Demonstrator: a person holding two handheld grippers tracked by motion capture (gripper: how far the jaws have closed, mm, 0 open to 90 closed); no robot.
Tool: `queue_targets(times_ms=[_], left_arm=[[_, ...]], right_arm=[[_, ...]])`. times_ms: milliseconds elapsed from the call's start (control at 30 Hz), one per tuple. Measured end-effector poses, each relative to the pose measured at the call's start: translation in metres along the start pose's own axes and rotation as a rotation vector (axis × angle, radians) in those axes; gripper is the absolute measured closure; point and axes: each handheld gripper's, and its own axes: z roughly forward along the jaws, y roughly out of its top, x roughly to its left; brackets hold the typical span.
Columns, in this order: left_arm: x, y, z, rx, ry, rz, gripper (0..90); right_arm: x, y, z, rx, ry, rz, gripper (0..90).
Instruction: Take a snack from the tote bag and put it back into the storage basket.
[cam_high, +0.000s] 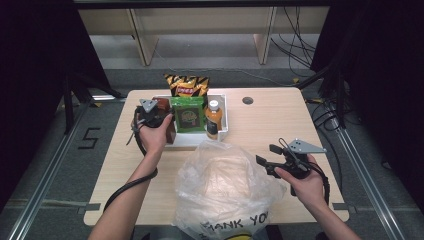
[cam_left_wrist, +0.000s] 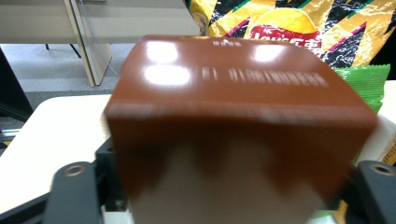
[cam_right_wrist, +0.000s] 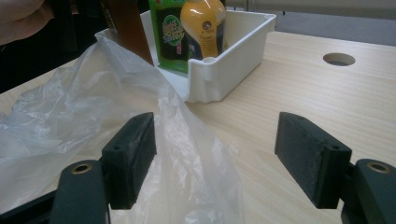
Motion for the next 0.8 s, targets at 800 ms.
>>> queue_targets(times_ms=[800], left_arm=[[0.004, -0.006, -0.016, -0.004, -0.056, -0.005, 22.2]], right_arm=[[0.001, 0.0, -0.001, 0.018, -0.008, -0.003, 29.6]])
